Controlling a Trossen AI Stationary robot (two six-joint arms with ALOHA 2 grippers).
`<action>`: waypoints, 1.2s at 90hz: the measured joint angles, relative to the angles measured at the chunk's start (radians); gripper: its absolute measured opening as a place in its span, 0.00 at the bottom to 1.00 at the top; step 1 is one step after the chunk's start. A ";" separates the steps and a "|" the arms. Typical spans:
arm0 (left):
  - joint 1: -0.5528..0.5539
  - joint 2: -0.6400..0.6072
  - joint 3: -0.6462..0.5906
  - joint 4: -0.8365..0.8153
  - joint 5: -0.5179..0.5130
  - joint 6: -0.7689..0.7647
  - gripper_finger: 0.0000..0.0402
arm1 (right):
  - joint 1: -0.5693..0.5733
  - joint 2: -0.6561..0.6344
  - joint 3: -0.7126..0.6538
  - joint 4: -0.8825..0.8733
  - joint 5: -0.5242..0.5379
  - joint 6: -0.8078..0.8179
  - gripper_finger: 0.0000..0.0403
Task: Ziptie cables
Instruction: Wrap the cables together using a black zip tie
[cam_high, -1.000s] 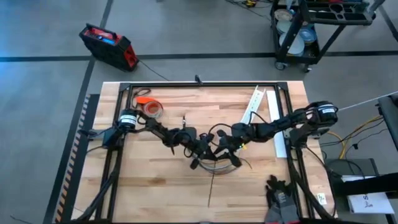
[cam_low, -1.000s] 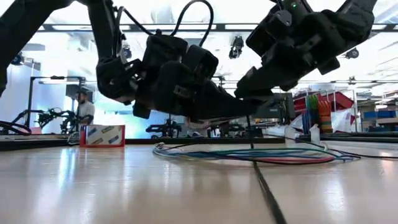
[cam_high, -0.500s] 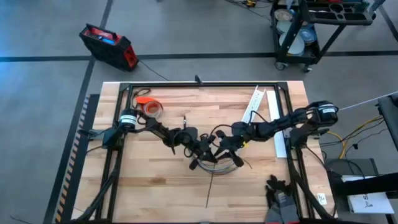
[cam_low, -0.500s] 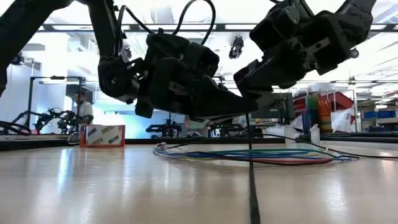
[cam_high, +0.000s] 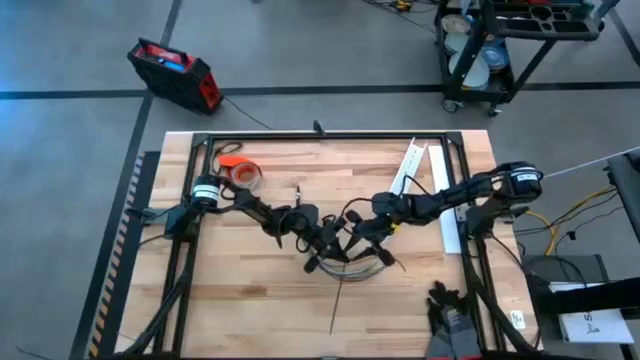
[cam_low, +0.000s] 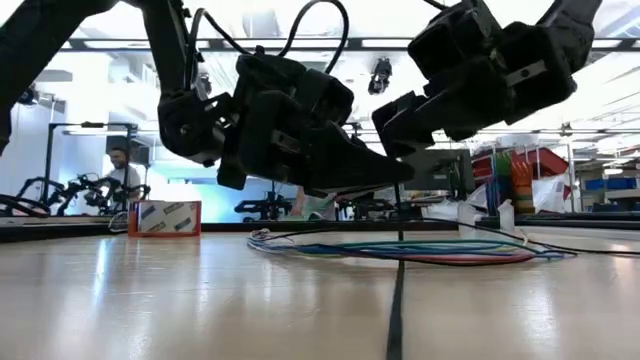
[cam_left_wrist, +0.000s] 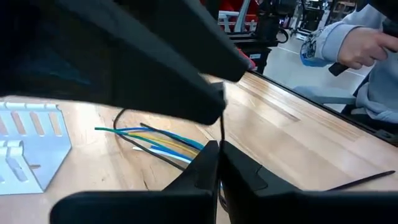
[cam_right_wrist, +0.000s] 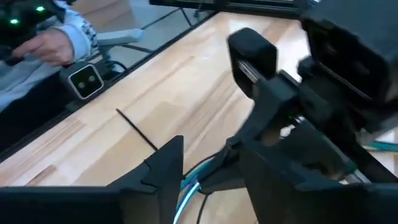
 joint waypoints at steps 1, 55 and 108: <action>0.000 0.000 0.000 0.000 0.000 0.000 0.00 | 0.000 0.000 0.000 0.000 -0.004 -0.002 0.37; -0.001 0.000 0.000 0.003 0.000 -0.020 0.00 | 0.001 0.000 0.000 0.060 -0.033 -0.024 0.26; 0.000 0.000 -0.002 -0.012 0.025 0.028 0.00 | -0.069 0.108 0.043 0.176 -0.239 -0.025 0.39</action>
